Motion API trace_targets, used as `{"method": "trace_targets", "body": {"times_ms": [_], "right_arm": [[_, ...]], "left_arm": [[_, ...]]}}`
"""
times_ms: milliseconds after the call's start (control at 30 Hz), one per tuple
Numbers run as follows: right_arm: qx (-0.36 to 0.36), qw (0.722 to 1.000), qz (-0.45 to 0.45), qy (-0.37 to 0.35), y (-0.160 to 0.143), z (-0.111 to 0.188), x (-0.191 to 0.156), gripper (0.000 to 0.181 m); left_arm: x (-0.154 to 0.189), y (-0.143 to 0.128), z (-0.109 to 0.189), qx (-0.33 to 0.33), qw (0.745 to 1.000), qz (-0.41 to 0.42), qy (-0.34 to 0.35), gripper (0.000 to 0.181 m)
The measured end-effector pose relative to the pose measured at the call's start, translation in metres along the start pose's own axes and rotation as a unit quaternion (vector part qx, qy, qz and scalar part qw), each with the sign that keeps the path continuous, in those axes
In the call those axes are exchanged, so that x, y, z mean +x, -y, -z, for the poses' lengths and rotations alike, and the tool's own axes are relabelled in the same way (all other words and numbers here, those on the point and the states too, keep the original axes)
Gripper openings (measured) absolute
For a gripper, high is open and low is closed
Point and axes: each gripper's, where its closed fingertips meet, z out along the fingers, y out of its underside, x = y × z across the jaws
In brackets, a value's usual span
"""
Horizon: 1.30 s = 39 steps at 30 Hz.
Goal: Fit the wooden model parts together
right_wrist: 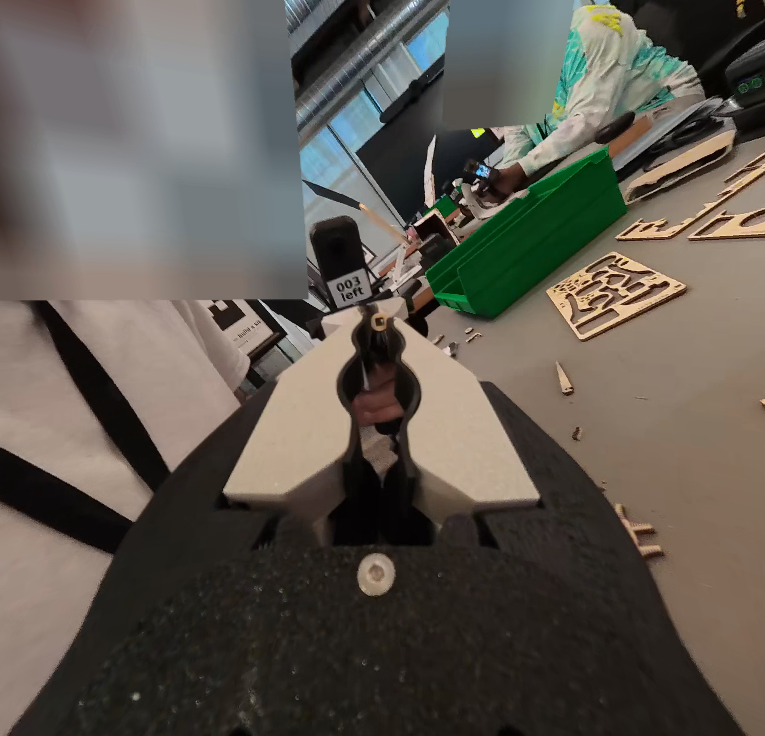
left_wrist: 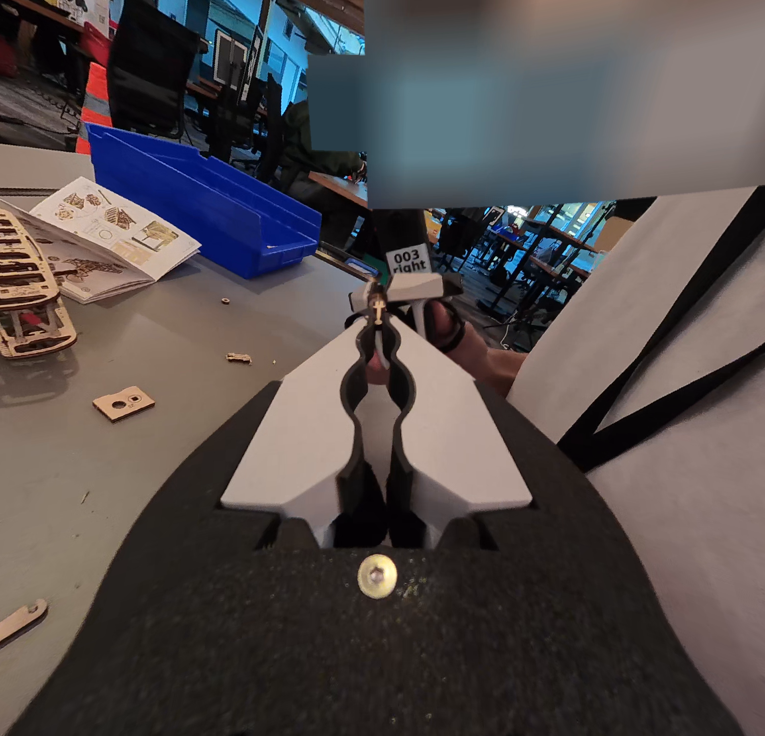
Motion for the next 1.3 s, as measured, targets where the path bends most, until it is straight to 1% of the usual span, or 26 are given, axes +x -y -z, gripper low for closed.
{"method": "trace_targets", "body": {"times_ms": [167, 400, 667, 767, 867, 1067, 1300], "right_arm": [[0.005, 1.0, -0.01, 0.011, 0.0, -0.004, -0.001, 0.006], [0.029, 0.998, -0.05, 0.032, 0.003, -0.007, -0.002, 0.006], [0.082, 0.988, -0.127, 0.043, 0.003, -0.004, 0.01, 0.005], [0.085, 0.984, -0.151, 0.048, 0.002, -0.004, 0.011, 0.005], [0.087, 0.985, -0.143, 0.041, 0.0, -0.002, 0.012, 0.005], [0.092, 0.986, -0.135, 0.042, 0.0, -0.002, 0.009, 0.006], [0.08, 0.99, -0.111, 0.042, 0.0, -0.002, 0.007, 0.005]], "left_arm": [[0.002, 0.003, 0.0, 0.006, 1.0, 0.003, -0.003, 0.0], [-0.002, 0.003, 0.001, 0.009, 1.0, 0.01, 0.007, 0.0], [-0.009, 0.0, -0.004, 0.014, 0.999, 0.034, 0.037, 0.0], [-0.01, -0.001, -0.004, 0.007, 0.998, 0.012, 0.057, 0.0], [-0.01, -0.002, -0.004, -0.001, 0.998, 0.002, 0.069, 0.0], [-0.009, -0.001, -0.004, 0.007, 0.997, 0.013, 0.071, 0.0], [-0.007, -0.003, -0.004, 0.003, 0.997, 0.026, 0.068, 0.0]]}}
